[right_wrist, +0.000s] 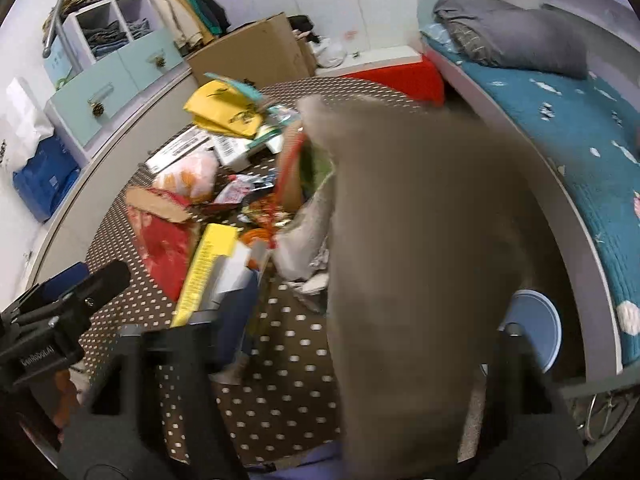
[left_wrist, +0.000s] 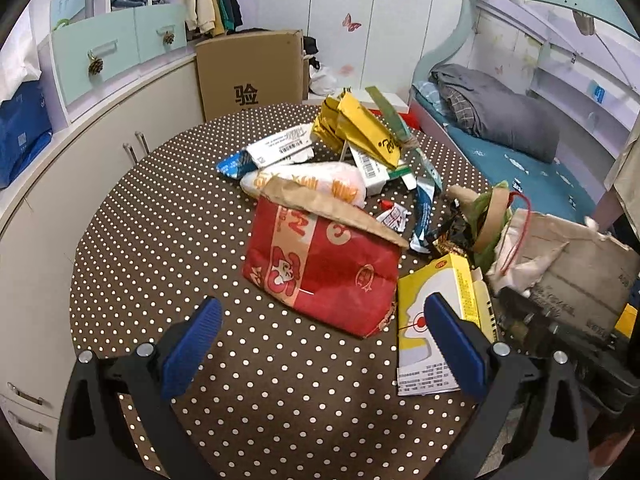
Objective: Collect trash
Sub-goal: 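Grasp the yellow-and-white carton with the left tool while the right tool holds a grey bag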
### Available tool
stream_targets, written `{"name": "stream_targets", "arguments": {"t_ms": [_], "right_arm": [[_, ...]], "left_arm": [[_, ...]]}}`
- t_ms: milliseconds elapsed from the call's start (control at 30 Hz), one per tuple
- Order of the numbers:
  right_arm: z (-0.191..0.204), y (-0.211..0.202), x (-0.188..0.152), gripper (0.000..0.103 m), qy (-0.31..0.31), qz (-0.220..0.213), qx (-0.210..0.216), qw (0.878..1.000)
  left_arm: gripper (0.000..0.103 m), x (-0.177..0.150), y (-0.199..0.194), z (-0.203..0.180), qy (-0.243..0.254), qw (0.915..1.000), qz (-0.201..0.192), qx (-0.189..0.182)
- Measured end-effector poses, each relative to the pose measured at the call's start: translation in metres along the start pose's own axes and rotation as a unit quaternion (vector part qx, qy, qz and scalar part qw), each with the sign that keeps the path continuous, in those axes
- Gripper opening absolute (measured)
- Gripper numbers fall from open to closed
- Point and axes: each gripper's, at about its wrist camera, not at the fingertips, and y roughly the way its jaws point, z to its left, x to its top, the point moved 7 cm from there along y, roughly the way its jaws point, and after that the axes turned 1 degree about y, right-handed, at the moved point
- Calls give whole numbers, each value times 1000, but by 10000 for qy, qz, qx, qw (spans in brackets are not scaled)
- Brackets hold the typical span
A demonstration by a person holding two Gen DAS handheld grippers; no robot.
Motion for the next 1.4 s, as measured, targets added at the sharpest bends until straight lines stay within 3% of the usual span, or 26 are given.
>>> {"name": "stream_targets", "arguments": {"t_ms": [167, 233, 333, 667, 700, 800, 833, 967, 1400], "right_arm": [[-11, -18, 10, 21, 70, -252, -149, 9995], [-15, -30, 14, 21, 119, -368, -81, 9992], [-23, -48, 18, 21, 47, -598, -312, 9977], [-49, -70, 11, 21, 253, -708, -569, 9955], [-52, -70, 9, 21, 283, -697, -581, 9955], [-59, -71, 4, 21, 367, -661, -597, 9953], [-61, -71, 3, 21, 397, -655, -599, 9953], [-66, -75, -1, 21, 442, -677, -560, 9952], [-93, -94, -8, 21, 735, -820, -657, 9917]], "left_arm": [[99, -2, 6, -10, 113, 9998, 95, -99], [99, -3, 7, -19, 181, 9994, 134, -260], [99, -5, 10, -34, 318, 9983, 199, -455], [98, -16, 30, -76, 559, 9918, 586, -983], [95, -17, 30, -80, 625, 9908, 602, -1043], [70, -25, 32, -96, 741, 9828, 852, -1464], [51, -29, 36, -100, 775, 9814, 972, -1465], [50, -31, 38, -108, 828, 9852, 835, -1244], [49, -30, 13, -154, 1371, 9804, 522, -1311]]}}
